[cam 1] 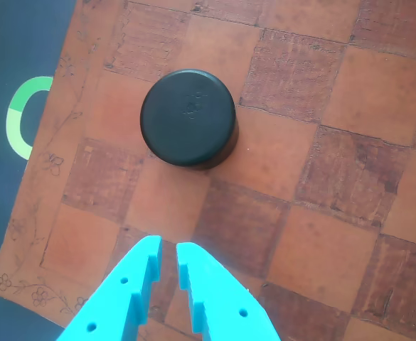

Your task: Grasp a black cylinder and put it in the bin.

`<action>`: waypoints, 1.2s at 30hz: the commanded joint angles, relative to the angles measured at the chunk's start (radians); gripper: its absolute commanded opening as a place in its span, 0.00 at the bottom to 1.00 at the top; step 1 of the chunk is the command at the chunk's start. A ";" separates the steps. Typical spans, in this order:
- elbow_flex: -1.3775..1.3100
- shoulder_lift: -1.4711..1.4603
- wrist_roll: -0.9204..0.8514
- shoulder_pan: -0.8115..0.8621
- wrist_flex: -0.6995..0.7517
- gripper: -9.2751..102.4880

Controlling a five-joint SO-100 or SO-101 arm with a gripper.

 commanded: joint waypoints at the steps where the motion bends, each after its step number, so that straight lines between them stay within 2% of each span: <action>1: -0.008 0.052 0.003 -0.005 -0.008 0.09; 26: -0.137 0.048 -0.009 -0.011 0.011 0.08; 36: -0.272 0.044 -0.006 -0.009 0.149 0.08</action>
